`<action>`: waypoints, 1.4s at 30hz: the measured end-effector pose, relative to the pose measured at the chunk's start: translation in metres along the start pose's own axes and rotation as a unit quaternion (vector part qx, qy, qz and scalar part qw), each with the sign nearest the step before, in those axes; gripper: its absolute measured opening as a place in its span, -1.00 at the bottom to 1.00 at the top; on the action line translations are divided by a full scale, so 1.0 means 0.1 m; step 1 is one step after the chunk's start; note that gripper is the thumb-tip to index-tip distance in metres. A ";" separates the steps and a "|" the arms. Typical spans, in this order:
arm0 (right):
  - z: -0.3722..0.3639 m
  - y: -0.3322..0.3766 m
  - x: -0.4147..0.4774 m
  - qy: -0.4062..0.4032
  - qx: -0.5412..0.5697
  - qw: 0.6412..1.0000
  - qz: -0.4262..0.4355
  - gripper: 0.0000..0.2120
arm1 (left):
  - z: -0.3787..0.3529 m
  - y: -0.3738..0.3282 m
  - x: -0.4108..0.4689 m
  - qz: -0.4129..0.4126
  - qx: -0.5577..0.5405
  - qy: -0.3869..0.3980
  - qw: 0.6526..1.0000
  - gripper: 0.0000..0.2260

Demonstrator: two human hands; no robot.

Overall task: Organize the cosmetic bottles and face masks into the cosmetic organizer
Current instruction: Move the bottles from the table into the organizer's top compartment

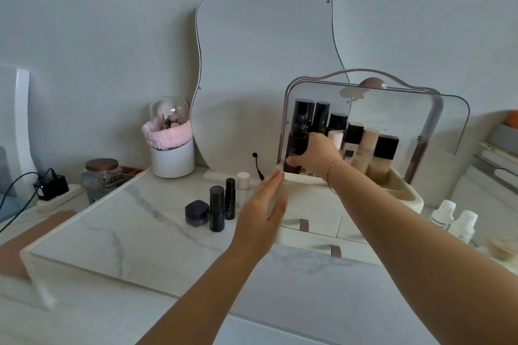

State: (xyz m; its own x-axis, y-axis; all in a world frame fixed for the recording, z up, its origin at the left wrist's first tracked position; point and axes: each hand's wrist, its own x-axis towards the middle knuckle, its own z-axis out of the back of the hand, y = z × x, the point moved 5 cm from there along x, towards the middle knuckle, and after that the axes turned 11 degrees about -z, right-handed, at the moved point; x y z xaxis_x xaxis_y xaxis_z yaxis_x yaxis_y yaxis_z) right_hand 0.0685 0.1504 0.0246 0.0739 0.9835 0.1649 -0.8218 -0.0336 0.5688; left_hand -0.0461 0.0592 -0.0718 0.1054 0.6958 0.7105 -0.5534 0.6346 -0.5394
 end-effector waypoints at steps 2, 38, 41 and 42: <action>-0.06 0.02 -0.01 0.016 -0.049 0.999 0.001 -0.60 | -0.01 0.01 0.00 -0.006 0.000 -0.008 1.000 -0.53; -0.89 -1.19 -1.70 0.001 0.230 0.972 0.053 -0.65 | 0.74 0.78 -0.31 0.213 -0.048 -0.191 0.957 -0.86; -0.80 -1.09 -1.76 -0.007 0.255 0.965 0.064 -0.76 | 0.74 0.46 -0.25 0.182 -0.109 -0.167 0.963 -0.82; -0.74 -1.02 -1.78 -0.015 0.255 0.964 0.075 -0.76 | 0.72 0.30 -0.22 0.171 -0.145 -0.147 0.963 -0.81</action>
State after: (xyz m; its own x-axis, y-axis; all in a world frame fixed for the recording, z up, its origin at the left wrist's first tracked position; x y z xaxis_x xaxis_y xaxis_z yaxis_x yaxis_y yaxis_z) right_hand 0.0976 -0.0077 -0.1229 -0.0008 0.9556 0.2946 -0.4408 -0.2648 0.8577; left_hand -0.1245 0.0393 -0.0714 -0.3043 0.7831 0.5423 -0.2560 0.4812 -0.8384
